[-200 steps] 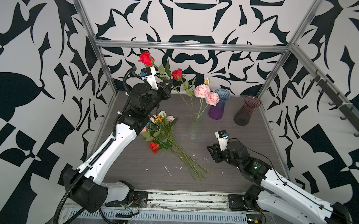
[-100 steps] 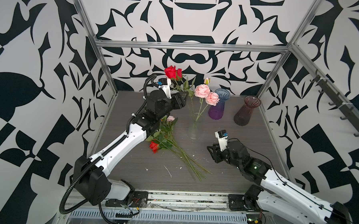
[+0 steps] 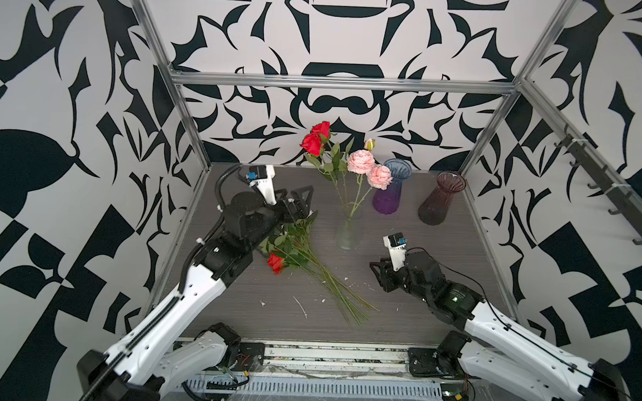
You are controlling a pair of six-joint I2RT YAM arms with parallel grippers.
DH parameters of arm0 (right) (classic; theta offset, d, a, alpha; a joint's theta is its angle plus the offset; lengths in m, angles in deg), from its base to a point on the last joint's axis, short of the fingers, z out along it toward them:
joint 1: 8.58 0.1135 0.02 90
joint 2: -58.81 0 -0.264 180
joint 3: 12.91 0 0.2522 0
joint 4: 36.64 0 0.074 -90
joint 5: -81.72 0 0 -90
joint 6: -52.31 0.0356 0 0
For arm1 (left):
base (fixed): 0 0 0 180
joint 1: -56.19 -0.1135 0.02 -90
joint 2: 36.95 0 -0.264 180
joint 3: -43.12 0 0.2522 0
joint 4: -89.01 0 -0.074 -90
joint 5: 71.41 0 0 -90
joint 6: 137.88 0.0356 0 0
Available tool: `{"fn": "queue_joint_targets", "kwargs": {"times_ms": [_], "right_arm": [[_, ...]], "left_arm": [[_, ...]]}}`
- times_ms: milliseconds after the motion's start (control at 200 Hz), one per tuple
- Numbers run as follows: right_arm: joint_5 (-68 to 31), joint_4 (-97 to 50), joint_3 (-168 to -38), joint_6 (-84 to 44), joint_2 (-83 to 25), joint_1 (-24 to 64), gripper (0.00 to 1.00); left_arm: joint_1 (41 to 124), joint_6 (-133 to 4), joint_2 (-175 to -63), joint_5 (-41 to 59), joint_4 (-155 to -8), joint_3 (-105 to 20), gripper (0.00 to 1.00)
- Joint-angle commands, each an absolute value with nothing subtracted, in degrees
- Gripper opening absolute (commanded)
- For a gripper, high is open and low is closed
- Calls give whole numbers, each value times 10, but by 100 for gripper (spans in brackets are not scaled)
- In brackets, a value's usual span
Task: Arrange the flowers into the vase
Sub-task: 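Open the left gripper and draw it back toward the bouquet, then reach the right gripper forward around the clear vase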
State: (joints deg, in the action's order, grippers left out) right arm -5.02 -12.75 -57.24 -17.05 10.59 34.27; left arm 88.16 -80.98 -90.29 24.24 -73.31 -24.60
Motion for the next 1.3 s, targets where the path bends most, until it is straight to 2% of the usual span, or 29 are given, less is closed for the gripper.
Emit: {"fn": "queue_joint_targets", "kwargs": {"times_ms": [0,225,370,620,690,900,1080,1295], "right_arm": [[-48,-136,-587,-171,102,341,44],[-60,-139,-588,-170,100,341,44],[-83,-147,-597,-184,94,339,47],[-49,-258,-601,-212,48,339,51],[-19,-306,-591,-219,35,338,54],[22,-462,-577,-297,-32,335,53],[-25,-496,-625,-322,-123,312,53],[-51,-539,-658,-309,-187,283,52]], "left_arm": [[878,-810,-851,269,-664,-175,97],[878,-883,-721,247,-656,-24,95],[878,-900,-675,229,-684,50,92],[878,-937,-633,184,-903,217,92],[878,-928,-610,170,-909,225,92],[878,-929,-534,203,-869,251,96],[878,-932,-510,212,-861,259,97],[877,-931,-547,211,-885,255,98]]}}
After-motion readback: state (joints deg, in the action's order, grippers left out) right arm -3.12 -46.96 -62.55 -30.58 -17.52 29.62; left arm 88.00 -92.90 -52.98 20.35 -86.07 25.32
